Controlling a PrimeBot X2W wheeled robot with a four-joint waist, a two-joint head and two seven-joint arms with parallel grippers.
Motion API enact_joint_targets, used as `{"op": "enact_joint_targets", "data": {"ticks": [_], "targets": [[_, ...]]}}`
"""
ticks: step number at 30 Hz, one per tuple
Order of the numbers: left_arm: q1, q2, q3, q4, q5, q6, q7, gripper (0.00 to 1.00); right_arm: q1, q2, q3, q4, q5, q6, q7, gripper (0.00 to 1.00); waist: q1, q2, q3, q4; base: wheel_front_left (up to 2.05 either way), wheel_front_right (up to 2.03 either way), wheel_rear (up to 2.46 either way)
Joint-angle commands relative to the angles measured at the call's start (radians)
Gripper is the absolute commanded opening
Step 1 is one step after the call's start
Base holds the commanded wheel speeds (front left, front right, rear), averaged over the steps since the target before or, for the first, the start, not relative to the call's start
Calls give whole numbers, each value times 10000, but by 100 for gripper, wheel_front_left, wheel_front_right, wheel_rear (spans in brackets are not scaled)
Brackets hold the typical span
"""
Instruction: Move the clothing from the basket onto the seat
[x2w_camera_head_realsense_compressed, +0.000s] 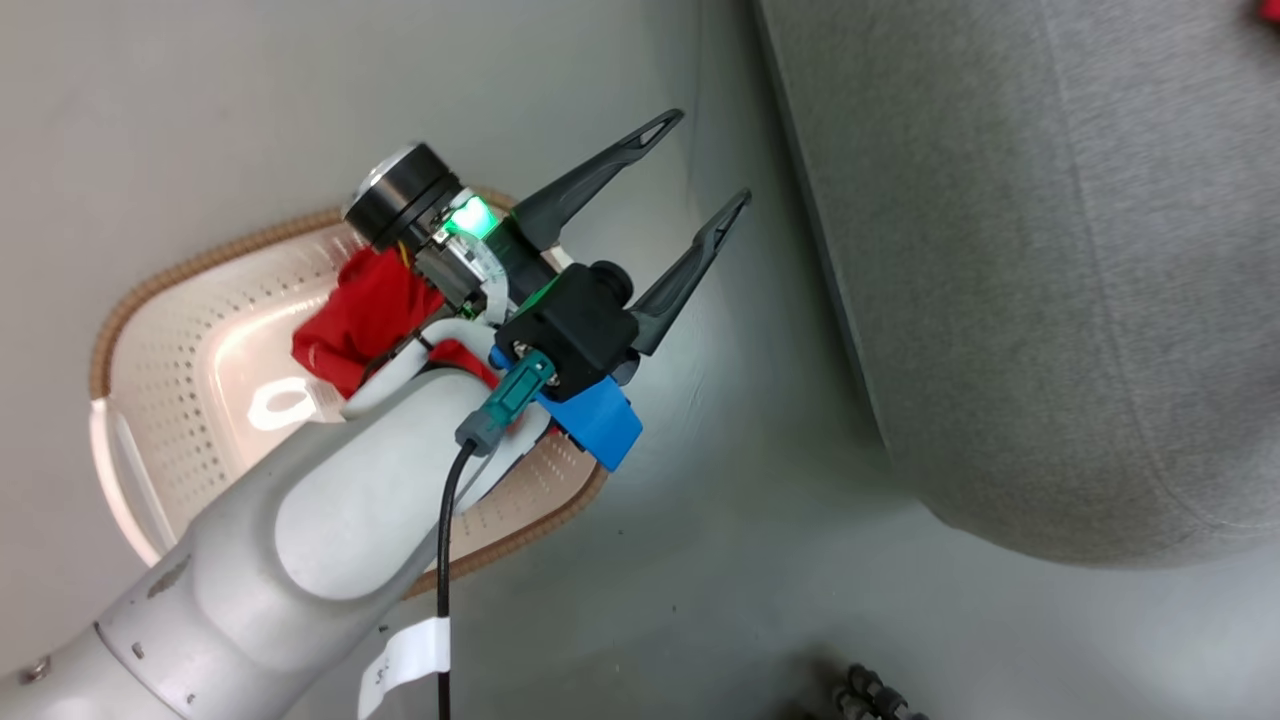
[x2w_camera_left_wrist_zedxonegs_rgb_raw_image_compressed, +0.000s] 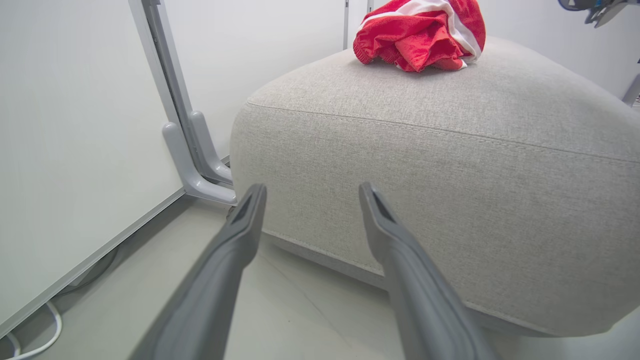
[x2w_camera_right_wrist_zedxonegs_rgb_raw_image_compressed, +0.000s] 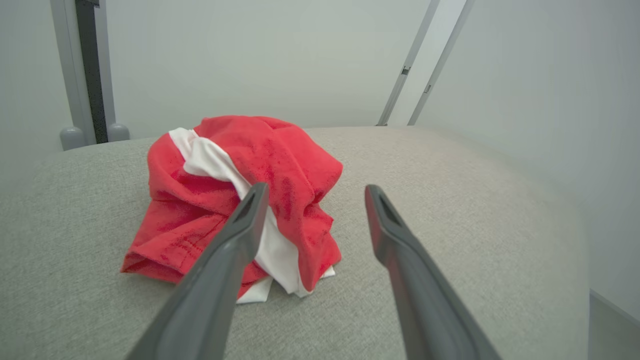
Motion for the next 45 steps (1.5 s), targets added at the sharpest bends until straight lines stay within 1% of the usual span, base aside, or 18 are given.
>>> {"op": "enact_joint_targets", "data": {"ticks": [1,5,8,12,14,18,20,27,32,37,38,45], "targets": [[226,-106,83,191,-129,122,-163,100,464,123,197,-557,29,1,-41,100,0,0,-816,27,0,0,0],[650,-238,429,577,-418,315,-367,100,1274,278,1082,-1688,-97,1,-41,100,0,0,-1719,197,0,0,0],[951,-329,875,685,-632,515,-421,100,1627,247,1862,-2165,-135,0,-41,100,0,0,-2305,418,0,0,0],[1488,-316,1686,404,-641,723,-420,100,1940,145,2916,-2431,-40,1,-40,100,0,0,-2979,827,0,0,0],[1757,-350,2191,240,-586,863,-423,100,2007,222,3347,-2525,125,1,-40,100,0,0,-3290,1044,0,0,0],[2485,-532,3292,13,-487,1122,-420,100,2294,319,4183,-2610,216,1,-40,100,0,0,-3916,1501,0,0,0],[2860,-687,3842,-68,-422,1133,-416,100,2413,384,4530,-2620,235,1,-40,100,0,0,-4207,1714,0,0,0],[4181,-1265,5494,-63,0,924,-416,100,3028,589,5442,-2441,309,1,-40,100,0,0,-5171,2364,0,0,0],[5047,-1669,6465,34,399,621,-416,100,3583,733,5993,-2172,357,1,-40,100,0,0,-5706,2638,0,0,0],[5828,-1997,7230,95,796,303,-418,100,4058,916,6150,-1959,533,1,-40,100,0,0,-6129,2755,0,0,0],[5828,-1997,7230,95,796,303,-418,100,4058,916,6150,-1959,533,1,-40,100,0,0,-6129,2755,0,0,0],[6856,-2340,8008,-42,1324,-131,-417,100,4920,1168,6211,-1902,670,1,-40,100,0,0,-6640,2741,0,0,0]]}}
